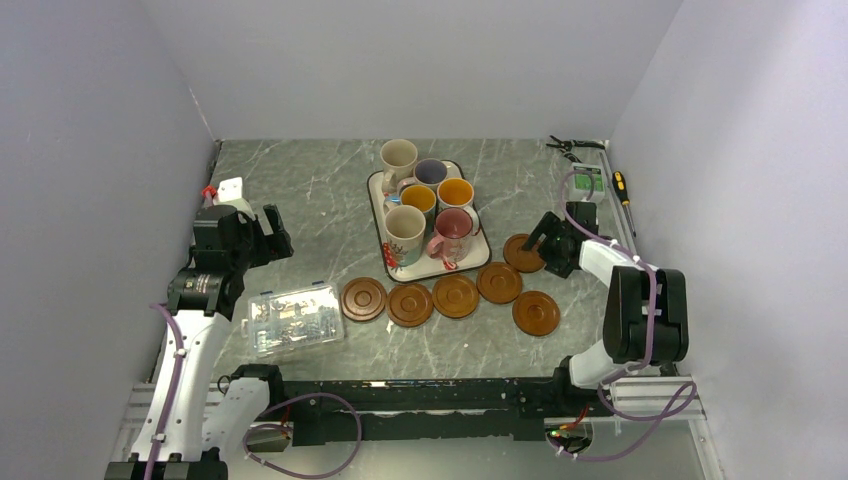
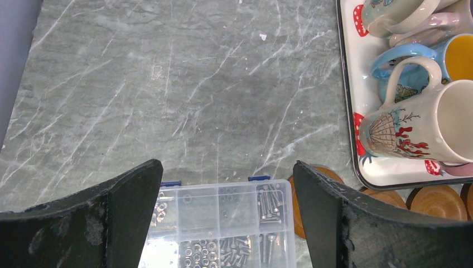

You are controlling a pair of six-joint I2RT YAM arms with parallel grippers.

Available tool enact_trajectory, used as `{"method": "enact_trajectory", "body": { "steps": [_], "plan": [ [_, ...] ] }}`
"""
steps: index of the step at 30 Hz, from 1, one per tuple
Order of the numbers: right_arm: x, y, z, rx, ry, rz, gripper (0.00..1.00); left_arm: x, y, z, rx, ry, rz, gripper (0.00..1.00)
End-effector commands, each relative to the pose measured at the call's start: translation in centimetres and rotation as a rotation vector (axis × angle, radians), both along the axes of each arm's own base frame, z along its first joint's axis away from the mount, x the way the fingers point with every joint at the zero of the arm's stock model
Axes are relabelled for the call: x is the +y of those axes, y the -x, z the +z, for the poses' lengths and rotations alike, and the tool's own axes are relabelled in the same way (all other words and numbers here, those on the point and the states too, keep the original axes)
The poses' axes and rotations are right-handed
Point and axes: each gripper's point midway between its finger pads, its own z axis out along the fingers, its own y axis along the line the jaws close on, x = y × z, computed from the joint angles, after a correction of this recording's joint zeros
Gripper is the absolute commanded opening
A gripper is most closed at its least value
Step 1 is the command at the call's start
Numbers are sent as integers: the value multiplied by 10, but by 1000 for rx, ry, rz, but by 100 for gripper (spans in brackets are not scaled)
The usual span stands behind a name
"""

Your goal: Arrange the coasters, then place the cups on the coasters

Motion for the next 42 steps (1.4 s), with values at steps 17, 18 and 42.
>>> {"method": "enact_trajectory", "body": {
  "steps": [17, 18, 42],
  "plan": [
    [38, 108, 13, 138, -98, 61, 88, -5, -3, 19, -69, 15, -16, 94],
    [39, 109, 13, 135, -99, 61, 88, -5, -2, 19, -67, 15, -14, 94],
    [-14, 68, -2, 84, 94, -189, 88, -12, -6, 17, -60, 23, -63, 94]
  ]
}}
